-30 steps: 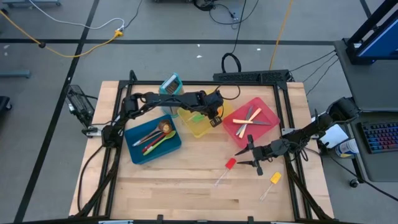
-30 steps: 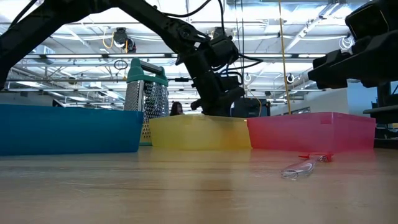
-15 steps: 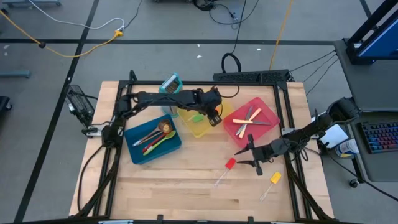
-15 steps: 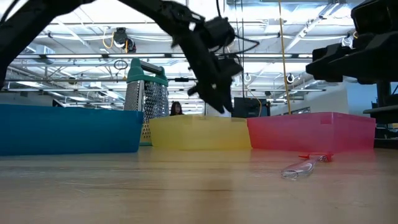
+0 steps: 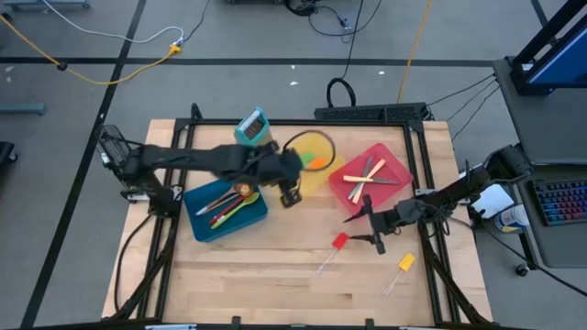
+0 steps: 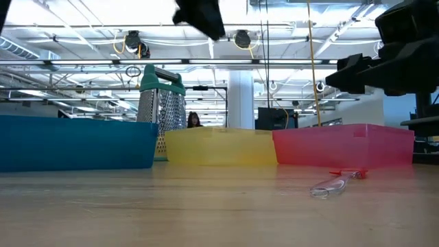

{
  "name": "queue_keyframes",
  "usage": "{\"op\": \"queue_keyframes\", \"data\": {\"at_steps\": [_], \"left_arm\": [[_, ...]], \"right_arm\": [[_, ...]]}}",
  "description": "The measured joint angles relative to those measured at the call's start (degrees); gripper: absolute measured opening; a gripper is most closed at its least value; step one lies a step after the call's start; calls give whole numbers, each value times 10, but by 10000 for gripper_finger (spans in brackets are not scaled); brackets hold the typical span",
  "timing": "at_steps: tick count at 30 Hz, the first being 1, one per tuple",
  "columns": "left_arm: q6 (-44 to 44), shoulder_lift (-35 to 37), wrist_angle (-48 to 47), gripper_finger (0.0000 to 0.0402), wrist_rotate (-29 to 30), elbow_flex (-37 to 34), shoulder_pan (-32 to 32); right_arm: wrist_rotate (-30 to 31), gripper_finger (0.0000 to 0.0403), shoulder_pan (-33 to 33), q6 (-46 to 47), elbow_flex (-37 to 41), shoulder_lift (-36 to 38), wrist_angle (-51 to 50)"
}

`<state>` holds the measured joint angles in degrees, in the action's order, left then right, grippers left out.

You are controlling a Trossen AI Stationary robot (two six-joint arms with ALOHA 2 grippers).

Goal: Pick & Place Kitchen Items
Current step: Put the red spatula into the yellow bin

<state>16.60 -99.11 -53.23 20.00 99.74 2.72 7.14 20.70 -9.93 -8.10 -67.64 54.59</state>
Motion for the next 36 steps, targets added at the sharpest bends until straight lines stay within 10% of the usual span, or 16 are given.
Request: {"op": "queue_keyframes", "data": {"at_steps": [6, 15, 23, 36], "left_arm": [[7, 59, -30, 112, 69, -52, 73], [56, 180, 106, 113, 80, -309, 117], [22, 296, 297, 113, 53, -488, 123], [-54, 324, 392, 113, 51, -552, 119]], "right_arm": [[-10, 226, 3, 14, -52, -12, -65], [-15, 226, 5, 8, -144, -116, -135], [-60, 226, -1, 48, -344, -154, -534], [-186, 226, -63, 109, -406, -244, -657]]}}
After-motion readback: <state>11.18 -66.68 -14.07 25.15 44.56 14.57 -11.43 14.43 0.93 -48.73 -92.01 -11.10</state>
